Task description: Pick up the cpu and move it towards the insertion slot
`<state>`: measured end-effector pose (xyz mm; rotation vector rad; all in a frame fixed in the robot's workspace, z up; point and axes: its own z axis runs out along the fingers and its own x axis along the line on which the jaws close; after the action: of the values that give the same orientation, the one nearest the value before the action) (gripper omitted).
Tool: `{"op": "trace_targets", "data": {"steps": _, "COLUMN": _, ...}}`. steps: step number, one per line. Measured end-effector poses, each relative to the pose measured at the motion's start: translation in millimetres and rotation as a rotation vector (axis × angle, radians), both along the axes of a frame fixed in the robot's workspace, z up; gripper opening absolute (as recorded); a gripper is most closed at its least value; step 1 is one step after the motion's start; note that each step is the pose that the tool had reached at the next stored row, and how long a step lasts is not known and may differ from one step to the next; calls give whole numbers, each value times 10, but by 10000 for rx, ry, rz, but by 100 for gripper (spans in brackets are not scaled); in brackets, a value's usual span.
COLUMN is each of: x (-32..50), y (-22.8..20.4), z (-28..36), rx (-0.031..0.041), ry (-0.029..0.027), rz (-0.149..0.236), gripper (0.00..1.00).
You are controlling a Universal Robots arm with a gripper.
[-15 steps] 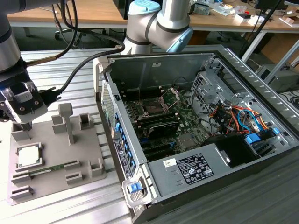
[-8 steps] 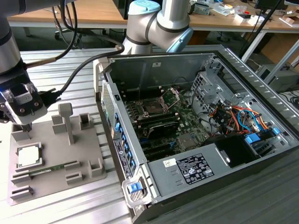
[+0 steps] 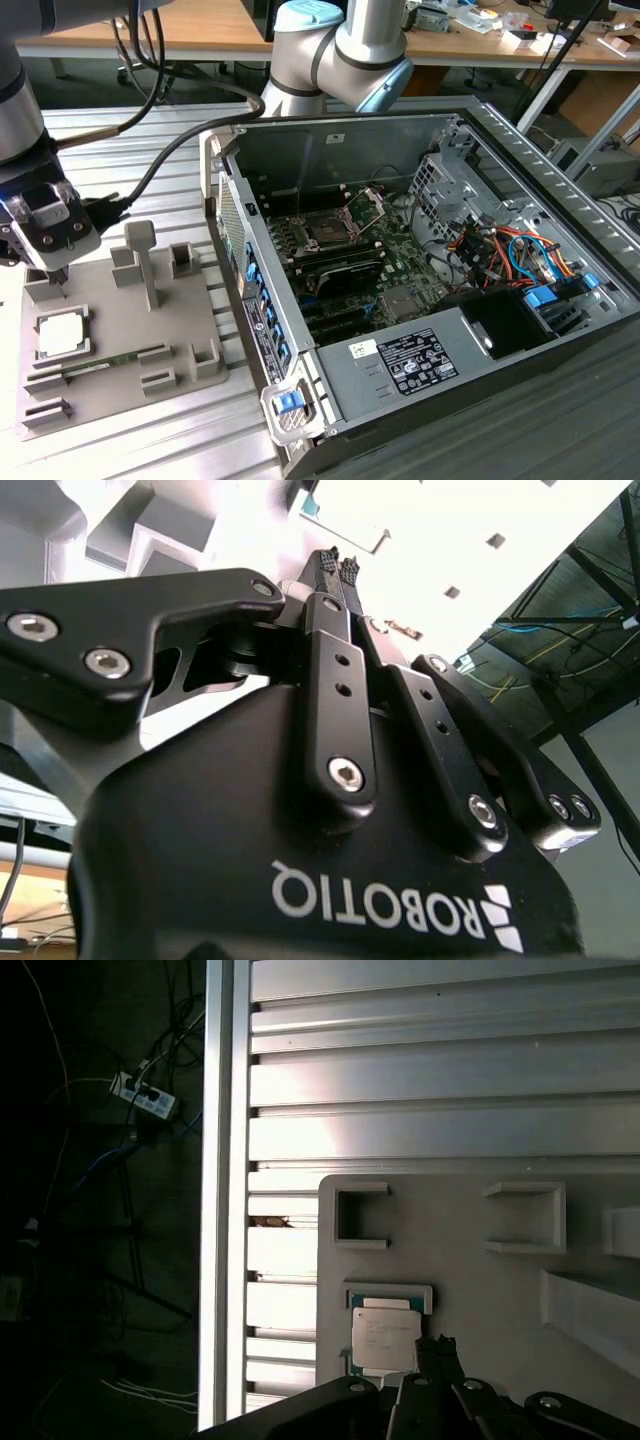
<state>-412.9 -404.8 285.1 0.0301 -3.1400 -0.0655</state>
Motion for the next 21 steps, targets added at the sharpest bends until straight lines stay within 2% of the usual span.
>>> {"op": "trace_targets", "data": {"steps": 21, "x": -29, "y": -13, "z": -74, "rx": 0, "ry": 0, "rz": 0, "gripper": 11}}
